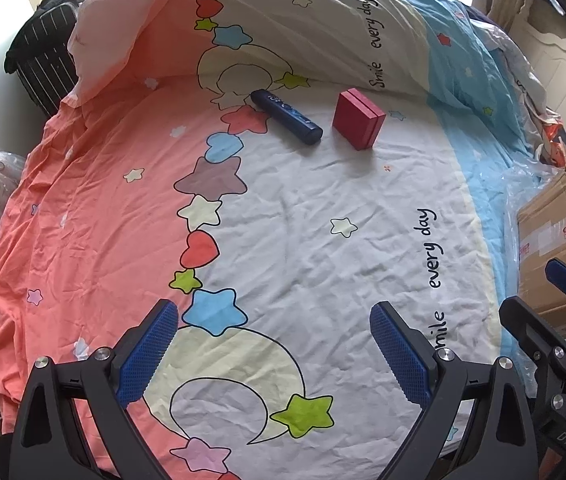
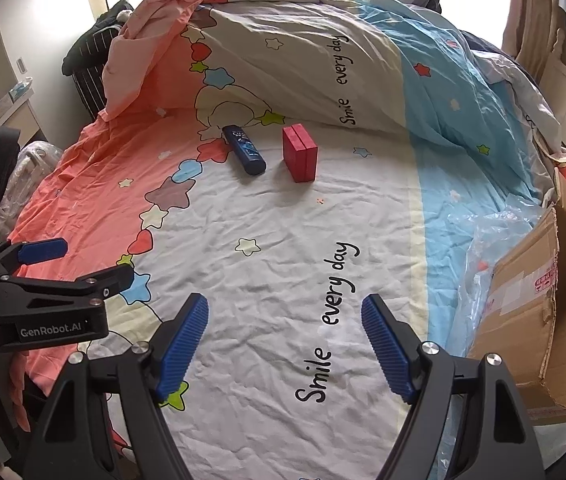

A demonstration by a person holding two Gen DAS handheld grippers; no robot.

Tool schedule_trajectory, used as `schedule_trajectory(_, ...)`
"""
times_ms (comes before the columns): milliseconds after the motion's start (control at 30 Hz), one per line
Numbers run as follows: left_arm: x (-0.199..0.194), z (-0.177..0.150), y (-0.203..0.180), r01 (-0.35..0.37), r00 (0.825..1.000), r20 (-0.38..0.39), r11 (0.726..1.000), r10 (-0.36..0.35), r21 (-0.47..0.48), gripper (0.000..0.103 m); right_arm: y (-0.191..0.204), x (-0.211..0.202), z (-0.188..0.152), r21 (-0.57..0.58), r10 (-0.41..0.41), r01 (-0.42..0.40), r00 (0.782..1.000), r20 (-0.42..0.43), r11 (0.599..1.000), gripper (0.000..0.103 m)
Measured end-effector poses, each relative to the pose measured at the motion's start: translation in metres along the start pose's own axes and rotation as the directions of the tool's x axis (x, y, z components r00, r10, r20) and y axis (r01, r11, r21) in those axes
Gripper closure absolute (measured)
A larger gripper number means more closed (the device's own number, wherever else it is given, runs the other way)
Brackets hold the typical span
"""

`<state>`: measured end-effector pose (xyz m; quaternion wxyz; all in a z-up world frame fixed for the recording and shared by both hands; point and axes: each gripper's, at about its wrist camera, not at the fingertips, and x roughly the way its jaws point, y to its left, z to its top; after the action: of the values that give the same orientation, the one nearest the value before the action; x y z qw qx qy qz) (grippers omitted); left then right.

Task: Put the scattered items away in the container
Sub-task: 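Withdraw both open grippers from the box back over the bed, then move the left gripper to the blue shampoo bottle and the right to the red box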

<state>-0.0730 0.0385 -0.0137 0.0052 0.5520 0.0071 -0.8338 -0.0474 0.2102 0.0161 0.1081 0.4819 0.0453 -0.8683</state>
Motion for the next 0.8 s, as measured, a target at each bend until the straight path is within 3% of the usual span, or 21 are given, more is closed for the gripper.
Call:
schedule_trajectory(433, 0.026, 0.009, 0.005, -0.004, 1.0, -0.02, 1.0, 0.004, 0.0, 0.004, 0.002, 0.033, 0.018, -0.021, 0.006, -0.007, 0.999, -0.034, 1.0, 0.027)
schedule_trajectory(667, 0.044, 0.031, -0.001, -0.016, 0.999, -0.039, 1.0, 0.015, -0.002, 0.004, -0.003, 0.049, 0.036, -0.018, 0.018, -0.018, 0.999, -0.03, 1.0, 0.027)
schedule_trajectory(800, 0.046, 0.049, -0.007, -0.014, 1.0, -0.012, 1.0, 0.014, -0.013, 0.004, -0.009, 0.054, 0.046, -0.005, 0.024, -0.024, 0.999, -0.024, 1.0, 0.027)
